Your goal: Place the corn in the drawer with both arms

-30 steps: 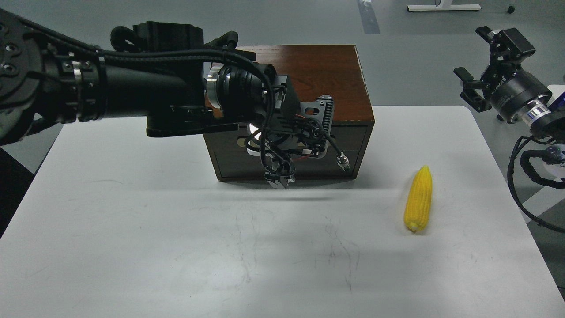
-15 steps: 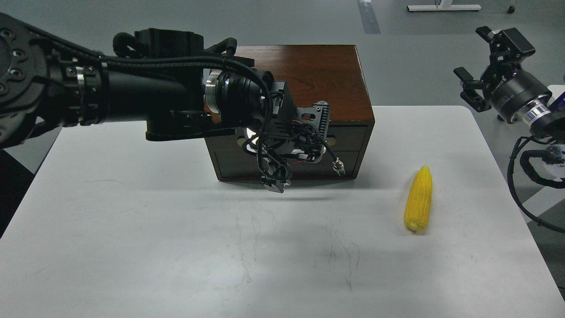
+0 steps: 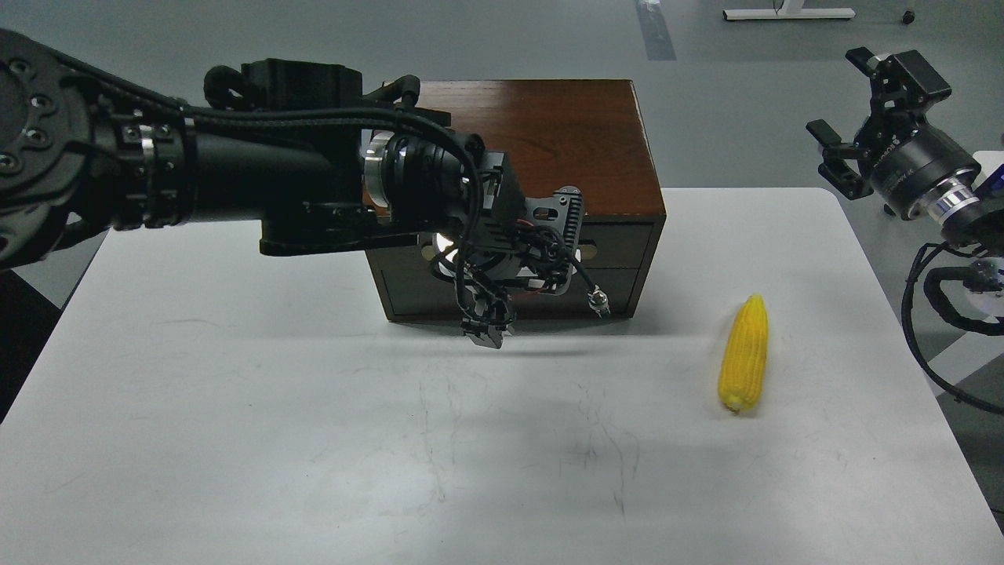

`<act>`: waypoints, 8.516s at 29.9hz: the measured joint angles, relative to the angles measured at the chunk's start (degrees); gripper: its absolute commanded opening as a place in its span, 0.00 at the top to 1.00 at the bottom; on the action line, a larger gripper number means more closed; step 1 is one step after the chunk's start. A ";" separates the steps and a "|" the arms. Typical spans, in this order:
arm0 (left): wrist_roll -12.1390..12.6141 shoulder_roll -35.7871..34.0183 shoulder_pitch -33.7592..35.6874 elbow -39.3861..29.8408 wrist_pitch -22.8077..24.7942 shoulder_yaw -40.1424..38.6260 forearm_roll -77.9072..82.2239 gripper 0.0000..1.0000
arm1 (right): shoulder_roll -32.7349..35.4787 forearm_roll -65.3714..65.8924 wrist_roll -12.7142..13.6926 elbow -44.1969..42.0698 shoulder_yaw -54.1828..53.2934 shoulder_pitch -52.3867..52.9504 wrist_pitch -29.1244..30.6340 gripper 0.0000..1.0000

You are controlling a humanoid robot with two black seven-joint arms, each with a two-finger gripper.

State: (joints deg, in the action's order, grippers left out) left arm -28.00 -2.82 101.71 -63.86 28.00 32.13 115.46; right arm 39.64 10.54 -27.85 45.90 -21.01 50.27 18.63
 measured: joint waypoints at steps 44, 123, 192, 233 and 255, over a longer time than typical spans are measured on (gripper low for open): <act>0.00 0.98 -1.32 1.23 0.00 -0.01 -1.14 0.03 | 0.02 -0.09 -0.01 -0.02 -0.10 -0.09 -0.09 0.00; 0.01 -17.29 4.95 -15.33 0.00 -13.17 -16.23 0.02 | 0.01 -0.08 -0.15 0.08 -0.62 -0.35 0.11 0.00; -0.02 -35.14 -26.84 17.17 0.00 -34.48 -104.12 0.02 | -18.35 45.66 11.48 16.03 80.52 42.88 6.23 0.00; 0.01 -36.99 -26.74 17.01 0.00 -35.31 -104.12 0.02 | -17.42 45.59 13.99 17.15 83.03 42.31 3.80 0.00; -0.01 -37.17 -26.39 17.10 0.00 -35.39 -104.10 0.02 | -20.26 42.11 15.79 15.21 82.68 38.87 3.49 0.00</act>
State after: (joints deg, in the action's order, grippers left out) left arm -28.01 -40.00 75.32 -46.75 28.00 -3.26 11.36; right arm 19.38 52.66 -12.06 61.11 61.67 89.14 22.12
